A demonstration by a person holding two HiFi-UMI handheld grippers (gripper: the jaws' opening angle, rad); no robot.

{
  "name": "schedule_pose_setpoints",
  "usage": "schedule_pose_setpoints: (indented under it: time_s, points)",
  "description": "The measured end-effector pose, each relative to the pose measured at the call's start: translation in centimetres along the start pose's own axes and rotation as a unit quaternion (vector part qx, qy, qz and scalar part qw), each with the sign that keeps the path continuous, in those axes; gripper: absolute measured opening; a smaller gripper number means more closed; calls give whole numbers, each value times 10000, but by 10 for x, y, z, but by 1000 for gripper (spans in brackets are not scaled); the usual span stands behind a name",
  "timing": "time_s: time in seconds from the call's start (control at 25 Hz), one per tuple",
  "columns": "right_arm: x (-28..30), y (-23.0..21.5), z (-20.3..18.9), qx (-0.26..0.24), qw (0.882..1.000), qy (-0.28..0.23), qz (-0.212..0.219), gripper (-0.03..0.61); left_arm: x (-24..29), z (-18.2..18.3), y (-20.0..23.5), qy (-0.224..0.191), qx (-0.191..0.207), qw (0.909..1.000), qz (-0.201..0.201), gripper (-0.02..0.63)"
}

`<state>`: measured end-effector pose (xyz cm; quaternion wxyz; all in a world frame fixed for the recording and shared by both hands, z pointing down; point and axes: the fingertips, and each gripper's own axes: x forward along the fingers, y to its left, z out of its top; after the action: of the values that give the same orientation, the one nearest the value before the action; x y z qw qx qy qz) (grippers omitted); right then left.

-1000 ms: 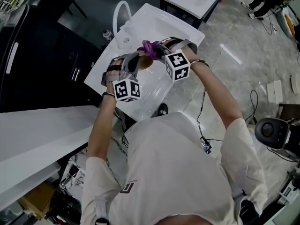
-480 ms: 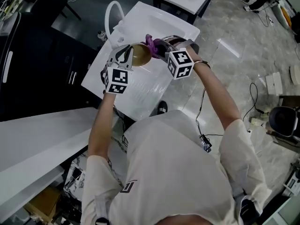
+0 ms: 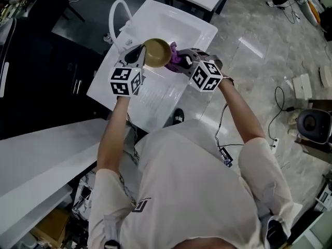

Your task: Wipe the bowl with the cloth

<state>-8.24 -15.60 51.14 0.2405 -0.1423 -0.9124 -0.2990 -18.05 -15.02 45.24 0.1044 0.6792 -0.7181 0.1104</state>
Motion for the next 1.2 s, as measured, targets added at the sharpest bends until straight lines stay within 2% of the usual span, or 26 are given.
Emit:
schedule_pose_setpoints:
  time_s: [0.12,0.2,0.36,0.44,0.56,0.6,0.64,0.68,0.72,0.8,0.88,0.92,0.96,1.0,1.04,1.2]
  points:
    - [-3,9,3,372,9991,-204,-69,74,7,0,-2,-130,-762,9970,-25,18]
    - [-3,11,6,579,9978,-312,-103,74,11,-2,-3,-238,-1296,9913,-35,18]
    - [-1,16,15,900,9945,-513,-130,74,14,-10,-6,-458,-2347,9709,-112,18]
    - [-1,16,19,1066,9921,-631,-178,74,17,-16,-8,-508,-2964,9531,-354,18]
    - [0,16,28,1292,9876,-864,-202,74,18,-23,-10,-609,-3967,9126,-777,18]
    - [0,17,32,1290,9872,-916,-194,74,17,-25,-12,-664,-4285,8961,-950,18]
    - [1,18,35,1258,9872,-959,-190,74,16,-26,-14,-751,-4654,8737,-1196,18]
    - [2,19,38,1198,9877,-986,-193,74,15,-25,-18,-882,-5064,8443,-1518,18]
    - [3,20,41,1135,9883,-1005,-193,74,13,-23,-23,-1041,-5461,8103,-1852,18]
    - [6,22,48,1092,9881,-1069,-155,74,6,-22,-29,-1318,-6081,7475,-2326,18]
    - [8,23,54,1108,9872,-1147,-95,74,-3,-24,-34,-1532,-6522,6928,-2669,18]
    - [9,23,56,1110,9868,-1173,-65,74,-6,-24,-37,-1612,-6668,6703,-2830,18]
    - [10,23,58,1101,9868,-1186,-37,74,-10,-25,-40,-1653,-6755,6540,-2977,18]
    - [10,23,59,1079,9870,-1190,-10,74,-13,-25,-42,-1655,-6792,6439,-3111,18]
    - [10,22,59,1048,9873,-1191,19,74,-16,-25,-45,-1625,-6789,6386,-3238,18]
    - [9,18,59,882,9890,-1187,93,75,-26,-24,-53,-1411,-6681,6354,-3607,18]
